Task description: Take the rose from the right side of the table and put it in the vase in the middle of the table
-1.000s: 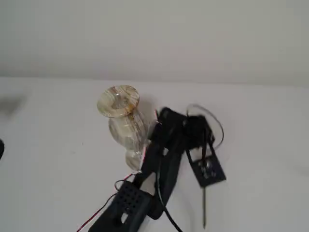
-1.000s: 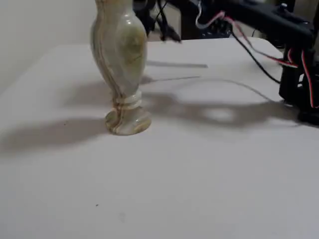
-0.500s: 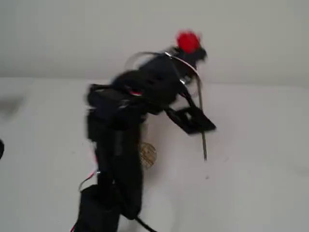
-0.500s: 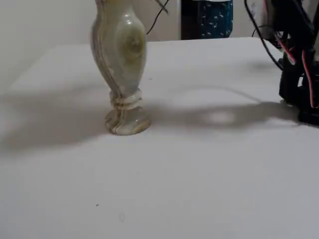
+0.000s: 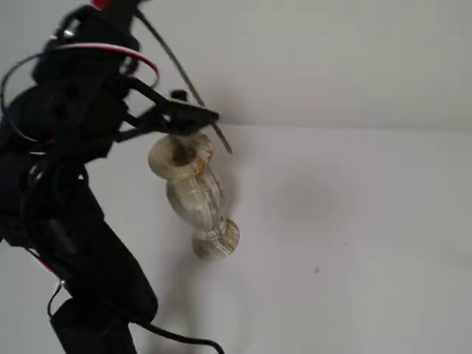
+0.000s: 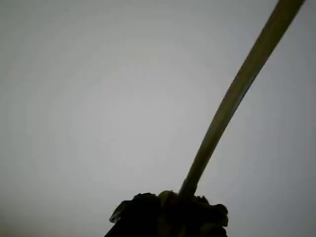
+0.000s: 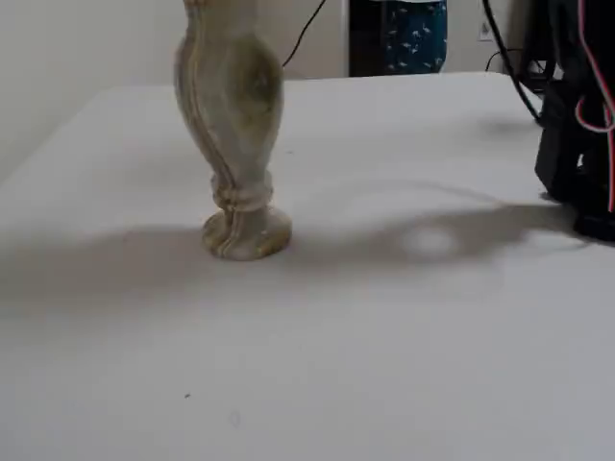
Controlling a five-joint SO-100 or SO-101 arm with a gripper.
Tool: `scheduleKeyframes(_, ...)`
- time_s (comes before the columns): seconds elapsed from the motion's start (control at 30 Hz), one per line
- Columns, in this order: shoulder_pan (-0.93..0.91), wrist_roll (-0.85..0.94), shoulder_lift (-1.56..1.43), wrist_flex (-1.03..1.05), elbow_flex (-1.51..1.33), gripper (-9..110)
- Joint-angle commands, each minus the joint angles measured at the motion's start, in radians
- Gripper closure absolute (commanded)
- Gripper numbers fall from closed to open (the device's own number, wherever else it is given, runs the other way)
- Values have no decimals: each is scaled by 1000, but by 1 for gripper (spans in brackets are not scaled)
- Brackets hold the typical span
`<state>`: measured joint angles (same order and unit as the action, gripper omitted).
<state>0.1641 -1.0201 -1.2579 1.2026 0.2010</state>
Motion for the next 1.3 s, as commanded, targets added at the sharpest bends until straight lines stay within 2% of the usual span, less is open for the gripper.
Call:
scheduleKeyframes(0.0, 74, -18, -58, -34, 28, 102)
scheduleKeyframes(0.17, 91, -89, -26, -74, 28, 102)
scheduleKeyframes(0.57, 178, -87, 18, -41, 25, 102)
scheduleKeyframes(1.03, 26, -167, 158, 3, 28, 102)
scheduleKeyframes(1.27, -28, -179, 221, 98, 28, 102)
